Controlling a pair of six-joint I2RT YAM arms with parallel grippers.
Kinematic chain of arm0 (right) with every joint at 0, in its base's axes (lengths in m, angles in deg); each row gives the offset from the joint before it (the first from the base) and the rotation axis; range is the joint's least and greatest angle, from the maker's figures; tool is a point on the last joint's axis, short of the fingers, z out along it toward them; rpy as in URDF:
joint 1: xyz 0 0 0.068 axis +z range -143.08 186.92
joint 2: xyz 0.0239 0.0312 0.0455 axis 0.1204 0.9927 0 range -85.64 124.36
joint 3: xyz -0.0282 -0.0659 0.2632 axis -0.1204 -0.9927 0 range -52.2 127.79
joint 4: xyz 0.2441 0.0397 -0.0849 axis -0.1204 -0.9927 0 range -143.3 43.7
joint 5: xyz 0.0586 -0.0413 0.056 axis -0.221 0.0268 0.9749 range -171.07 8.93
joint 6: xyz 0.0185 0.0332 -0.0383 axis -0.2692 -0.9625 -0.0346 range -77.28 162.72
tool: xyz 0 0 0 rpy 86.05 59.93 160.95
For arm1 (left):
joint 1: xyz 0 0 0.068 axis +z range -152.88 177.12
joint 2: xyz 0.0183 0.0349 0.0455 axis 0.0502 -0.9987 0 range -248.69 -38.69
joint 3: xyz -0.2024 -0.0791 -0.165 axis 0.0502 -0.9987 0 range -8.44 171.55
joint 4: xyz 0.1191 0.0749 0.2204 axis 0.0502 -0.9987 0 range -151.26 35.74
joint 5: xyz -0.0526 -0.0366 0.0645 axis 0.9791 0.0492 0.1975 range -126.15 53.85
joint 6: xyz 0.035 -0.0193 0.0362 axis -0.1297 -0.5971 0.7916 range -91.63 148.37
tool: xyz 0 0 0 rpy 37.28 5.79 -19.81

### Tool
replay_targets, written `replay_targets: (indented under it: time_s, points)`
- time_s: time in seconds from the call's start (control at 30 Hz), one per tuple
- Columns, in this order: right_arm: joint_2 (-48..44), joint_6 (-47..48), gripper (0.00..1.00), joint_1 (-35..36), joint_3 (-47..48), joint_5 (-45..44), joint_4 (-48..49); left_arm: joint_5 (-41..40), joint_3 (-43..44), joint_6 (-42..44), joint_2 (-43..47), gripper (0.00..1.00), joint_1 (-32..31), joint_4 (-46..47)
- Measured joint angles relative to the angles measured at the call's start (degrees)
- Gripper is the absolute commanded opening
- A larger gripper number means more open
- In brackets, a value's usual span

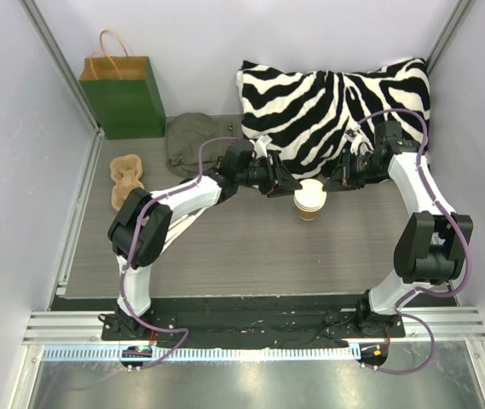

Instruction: Pack the takeout coffee

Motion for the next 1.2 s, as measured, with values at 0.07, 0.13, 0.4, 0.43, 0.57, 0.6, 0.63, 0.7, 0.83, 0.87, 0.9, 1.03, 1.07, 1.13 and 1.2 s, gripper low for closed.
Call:
replay_targets:
  time_s: [0.07, 0.13, 0.4, 0.43, 0.57, 0.6, 0.63, 0.7, 0.83, 0.87, 0.9, 1.03, 1.07, 1.13, 1.2]
  points:
    - [0.0, 0.0, 0.01, 0.0, -0.4, 0.7, 0.0, -0.6, 1.1, 1.7, -0.2, 0.42, -0.3, -2.6]
    - [0.0, 0.0, 0.01, -0.2, -0.8, 1.2, 0.1, -1.5, 2.9, 3.6, -0.5, 0.39, -0.7, -5.7]
    - [0.0, -0.4, 0.01, -0.8, -1.2, 5.4, 0.5, -7.1, 8.4, 11.3, -1.4, 0.31, -2.4, -17.9]
    - [0.0, -0.5, 0.01, -0.8, -1.2, 6.2, 0.4, -7.9, 8.9, 12.4, -1.5, 0.29, -2.6, -19.4]
    - [0.0, -1.0, 0.01, -0.8, -1.4, 9.0, 0.5, -10.8, 10.8, 15.5, -1.8, 0.22, -3.5, -23.7]
    - [0.0, -1.0, 0.01, -0.9, -1.4, 9.4, 0.4, -11.5, 11.3, 16.2, -1.8, 0.2, -3.7, -25.0]
    - [0.0, -1.0, 0.01, -0.9, -1.5, 9.9, 0.4, -12.0, 11.6, 16.8, -1.8, 0.15, -3.8, -25.8]
    - [0.0, -1.0, 0.01, -1.1, -1.5, 10.4, 0.4, -12.9, 12.4, 17.6, -1.8, 0.09, -4.1, -27.2]
    - [0.0, -1.0, 0.3, -1.3, -1.5, 10.7, 0.4, -14.0, 13.4, 18.5, -2.0, 0.0, -4.3, -28.8]
    - [0.0, -1.1, 0.42, -1.3, -1.5, 10.7, 0.3, -14.1, 13.6, 18.5, -2.1, 0.0, -4.3, -29.0]
    - [0.0, -1.1, 0.67, -1.3, -1.5, 10.7, 0.3, -14.1, 13.6, 18.5, -2.1, 0.0, -4.3, -29.1]
    - [-0.1, -0.5, 0.99, -1.2, -1.5, 9.6, 0.1, -12.5, 13.3, 16.8, -2.3, 0.0, -4.1, -27.9]
    - [-0.3, 0.1, 1.0, -1.1, -1.5, 8.6, 0.1, -11.4, 12.8, 16.0, -2.3, 0.0, -3.7, -26.7]
    - [-1.2, 0.8, 1.0, -1.1, -1.6, 6.9, 0.1, -9.2, 11.6, 13.4, -2.3, 0.0, -3.3, -23.9]
    - [-3.2, 2.1, 1.0, -1.1, -2.2, 4.8, 0.5, -7.0, 10.2, 11.0, -2.3, 0.0, -2.6, -21.2]
